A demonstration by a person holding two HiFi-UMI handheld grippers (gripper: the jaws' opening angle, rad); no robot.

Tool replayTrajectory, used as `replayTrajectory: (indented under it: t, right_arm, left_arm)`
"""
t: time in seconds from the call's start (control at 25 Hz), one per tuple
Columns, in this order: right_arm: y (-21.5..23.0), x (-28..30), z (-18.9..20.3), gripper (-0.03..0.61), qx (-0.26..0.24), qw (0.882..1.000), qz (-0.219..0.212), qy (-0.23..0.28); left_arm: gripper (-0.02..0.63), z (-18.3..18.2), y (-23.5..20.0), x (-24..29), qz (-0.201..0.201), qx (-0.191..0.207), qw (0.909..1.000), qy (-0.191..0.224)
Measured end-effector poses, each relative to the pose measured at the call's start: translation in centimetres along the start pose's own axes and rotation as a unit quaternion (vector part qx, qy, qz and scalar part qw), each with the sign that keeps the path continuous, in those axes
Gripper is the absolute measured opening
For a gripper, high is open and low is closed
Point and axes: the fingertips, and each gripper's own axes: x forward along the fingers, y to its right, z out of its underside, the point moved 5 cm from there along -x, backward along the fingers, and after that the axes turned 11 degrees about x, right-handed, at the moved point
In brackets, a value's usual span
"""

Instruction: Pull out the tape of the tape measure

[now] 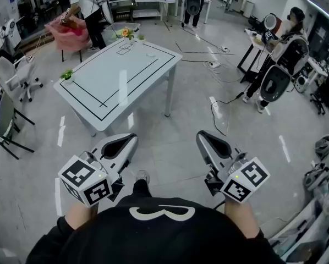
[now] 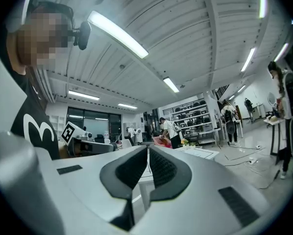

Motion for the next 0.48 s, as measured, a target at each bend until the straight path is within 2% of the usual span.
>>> replayTrajectory:
  t: [0.16,0.24,0.48]
  right_arm:
    - [0.4,-0.6,0.0,0.011,-0.023,0.999,0.025,-0.005]
    - [0.6,-0.8,0.0,0.062,-0.028,0.999,0.031,-0.014]
    - [1.4,-0.4,0.5,0.163,-0.021,0.999,0.027,-0.036]
  left_arm:
    - [0.009,-0.3,0.2,0.0,-0.005,0.002,1.0,0.007]
    - [0.015,-0.5,0.1,0.1,-0.008,0.001,0.9999,0.007]
    - [0.101,-0.1,-0.5,0.6,-0.013,-0.002,0.9999,-0.002]
